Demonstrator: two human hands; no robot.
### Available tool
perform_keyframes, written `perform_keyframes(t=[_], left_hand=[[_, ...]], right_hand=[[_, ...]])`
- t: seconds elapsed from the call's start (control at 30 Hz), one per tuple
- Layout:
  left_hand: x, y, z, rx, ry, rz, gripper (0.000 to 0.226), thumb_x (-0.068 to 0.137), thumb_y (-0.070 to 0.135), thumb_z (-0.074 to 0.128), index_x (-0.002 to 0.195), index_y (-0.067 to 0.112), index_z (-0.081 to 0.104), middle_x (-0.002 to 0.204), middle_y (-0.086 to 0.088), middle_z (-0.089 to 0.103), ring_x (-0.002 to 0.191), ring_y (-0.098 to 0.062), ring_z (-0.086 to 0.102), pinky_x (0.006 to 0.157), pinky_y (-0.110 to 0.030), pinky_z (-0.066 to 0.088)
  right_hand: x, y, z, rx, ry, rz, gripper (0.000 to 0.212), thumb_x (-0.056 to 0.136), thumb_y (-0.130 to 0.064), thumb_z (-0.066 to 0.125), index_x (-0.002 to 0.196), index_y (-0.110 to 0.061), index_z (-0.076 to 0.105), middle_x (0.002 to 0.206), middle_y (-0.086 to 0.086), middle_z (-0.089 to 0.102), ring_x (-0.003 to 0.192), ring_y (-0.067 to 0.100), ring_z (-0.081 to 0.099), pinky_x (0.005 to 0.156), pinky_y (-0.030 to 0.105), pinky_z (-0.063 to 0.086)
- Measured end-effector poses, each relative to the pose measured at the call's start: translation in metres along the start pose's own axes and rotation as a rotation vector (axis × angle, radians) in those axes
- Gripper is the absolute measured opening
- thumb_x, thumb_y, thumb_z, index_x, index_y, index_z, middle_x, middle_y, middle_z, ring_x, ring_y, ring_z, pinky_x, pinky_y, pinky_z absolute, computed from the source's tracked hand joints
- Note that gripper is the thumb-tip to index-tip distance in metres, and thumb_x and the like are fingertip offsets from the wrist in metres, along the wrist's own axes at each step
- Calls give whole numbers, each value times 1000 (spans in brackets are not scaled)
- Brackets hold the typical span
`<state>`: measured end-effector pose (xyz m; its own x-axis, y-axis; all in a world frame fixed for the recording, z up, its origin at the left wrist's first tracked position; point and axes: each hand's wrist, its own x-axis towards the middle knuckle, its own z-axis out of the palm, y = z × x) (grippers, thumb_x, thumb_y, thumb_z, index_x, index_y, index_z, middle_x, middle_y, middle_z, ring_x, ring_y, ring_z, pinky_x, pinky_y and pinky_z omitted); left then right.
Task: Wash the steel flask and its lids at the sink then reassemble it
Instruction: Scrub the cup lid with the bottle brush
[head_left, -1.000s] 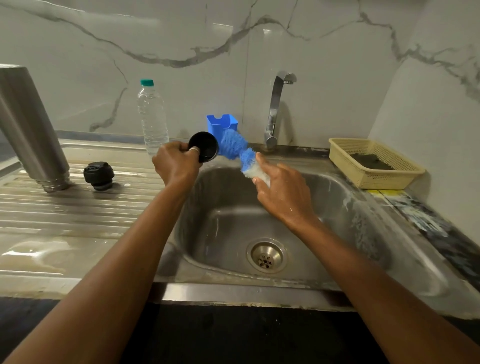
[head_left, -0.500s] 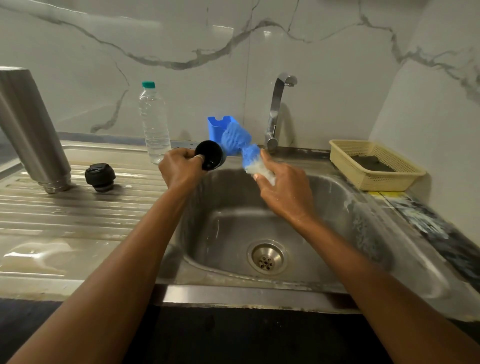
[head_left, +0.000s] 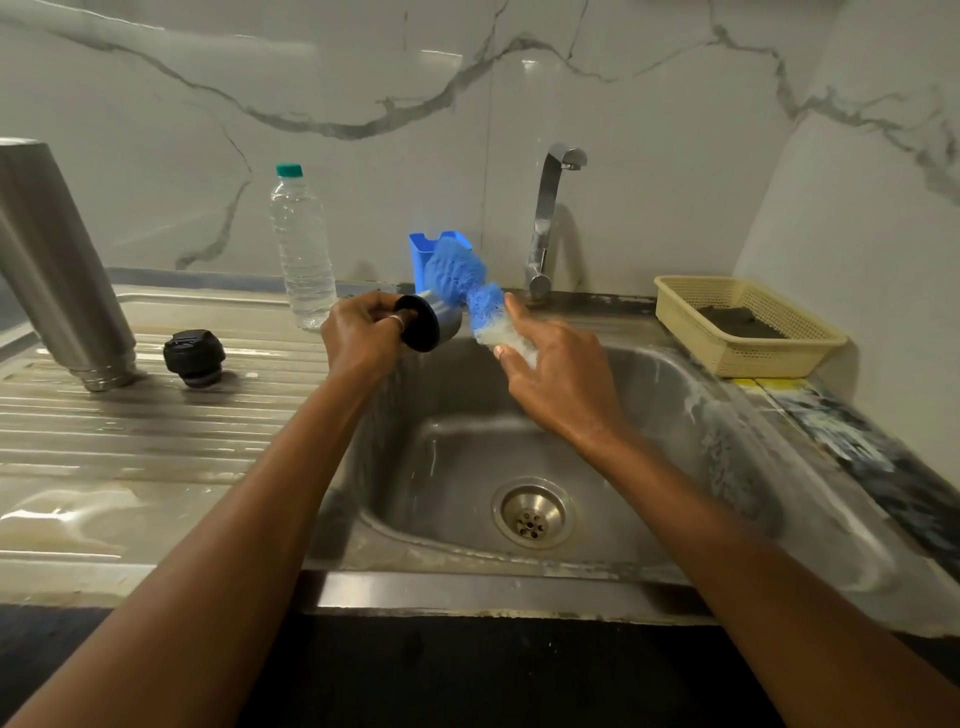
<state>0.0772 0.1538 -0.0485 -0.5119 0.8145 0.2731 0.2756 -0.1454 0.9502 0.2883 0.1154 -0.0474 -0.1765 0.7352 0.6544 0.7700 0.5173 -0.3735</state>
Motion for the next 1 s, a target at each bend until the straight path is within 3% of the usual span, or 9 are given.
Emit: perform_keyframes(t=[0.17,0.3,0.4,0.5,0.63,0.83,1.0], left_hand=[[-3,0,-1,-102,-70,9,34,90,-6,66,84,27,72,87,6,70,93,-23,72,76,-33,63],[-8,8,-1,-345,-134,-34,33,92,-12,58,88,18,70,95,-8,71,92,-24,72,66,-24,60],[-4,4,2,-357,-101,-64,29,91,-11,60,90,16,71,104,-14,71,97,-27,71,65,-24,60],[1,-2,-2,-407,-72,-110,25,90,-10,63,93,12,72,112,-19,70,103,-31,71,67,-26,60],[-6,2,3,-389,-141,-82,26,92,-10,60,95,14,71,107,-17,72,98,-29,72,66,-25,60],[-3,3,0,-431,-103,-118,27,91,-11,62,89,15,70,102,-16,71,97,-29,72,64,-26,59],[-7,7,2,-413,-114,-100,27,92,-8,63,87,18,70,97,-11,71,92,-24,72,65,-25,59]], right_hand=[[6,-1,-2,67,-64,145,56,94,-33,68,147,-21,53,103,4,75,88,19,67,72,24,42],[1,-1,-1,198,-175,258,50,93,-38,71,139,-23,61,96,0,73,82,15,67,72,32,51],[1,-4,-8,253,-157,291,53,93,-36,70,143,-25,56,109,-1,75,90,13,68,80,30,53],[5,-9,-13,270,-124,294,53,93,-34,69,143,-26,56,115,-6,73,97,11,67,83,27,51],[1,-8,-6,240,-191,315,52,91,-40,70,140,-26,60,104,-3,75,90,15,69,82,36,56],[3,-12,-14,309,-152,341,53,92,-34,70,143,-26,56,117,-4,73,101,14,68,92,36,55],[-4,-7,-7,174,-298,295,43,88,-41,73,130,-30,69,100,-3,77,87,19,70,79,35,56]])
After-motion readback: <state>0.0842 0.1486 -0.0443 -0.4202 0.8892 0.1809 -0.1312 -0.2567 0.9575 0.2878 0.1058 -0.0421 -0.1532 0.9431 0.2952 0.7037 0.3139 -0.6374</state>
